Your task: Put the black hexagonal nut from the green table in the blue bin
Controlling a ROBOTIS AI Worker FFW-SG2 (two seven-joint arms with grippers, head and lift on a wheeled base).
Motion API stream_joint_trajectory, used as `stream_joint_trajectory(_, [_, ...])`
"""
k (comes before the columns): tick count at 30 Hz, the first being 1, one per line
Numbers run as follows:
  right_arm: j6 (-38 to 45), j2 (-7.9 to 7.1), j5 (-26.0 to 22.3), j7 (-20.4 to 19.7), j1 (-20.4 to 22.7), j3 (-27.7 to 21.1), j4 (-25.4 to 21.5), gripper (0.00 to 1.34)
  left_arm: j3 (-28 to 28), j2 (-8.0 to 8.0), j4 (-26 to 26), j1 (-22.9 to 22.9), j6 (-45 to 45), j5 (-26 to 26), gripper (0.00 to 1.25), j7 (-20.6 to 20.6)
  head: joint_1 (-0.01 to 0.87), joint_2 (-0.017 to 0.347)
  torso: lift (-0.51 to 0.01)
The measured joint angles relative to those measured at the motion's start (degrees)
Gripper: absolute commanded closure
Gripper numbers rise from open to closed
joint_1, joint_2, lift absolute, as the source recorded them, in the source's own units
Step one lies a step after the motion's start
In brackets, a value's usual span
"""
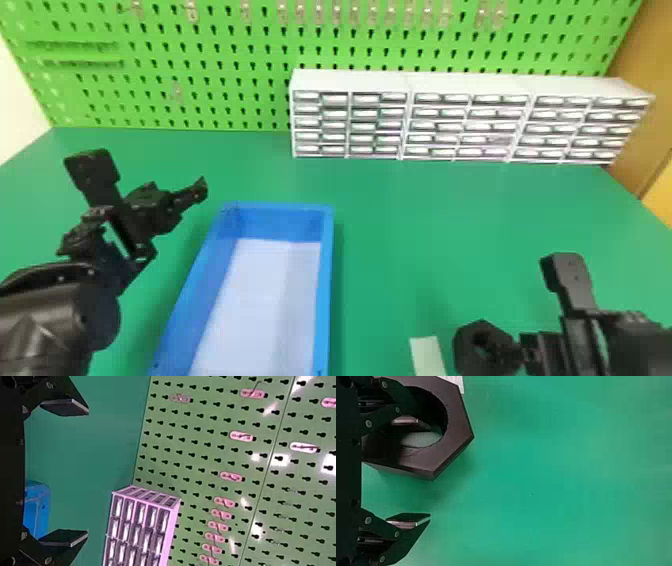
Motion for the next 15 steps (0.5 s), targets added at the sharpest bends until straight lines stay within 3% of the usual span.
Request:
stream_joint_trajectory(11, [0.00, 0.04, 0.00, -0.01, 0.41, -0.09, 0.59, 0.47, -0.02, 0.00, 0.00, 0.00, 0.00, 0.01, 0.19, 0.00, 0.666, 0.032, -0.100])
stream_joint_trajectory(15, [0.00, 0.04, 0.03, -0.01, 0.42, -0.03, 0.61, 0.57, 0.00, 0.00, 0.00, 0.00, 0.00, 0.02, 0.19, 0.00, 0.666, 0.032, -0.100])
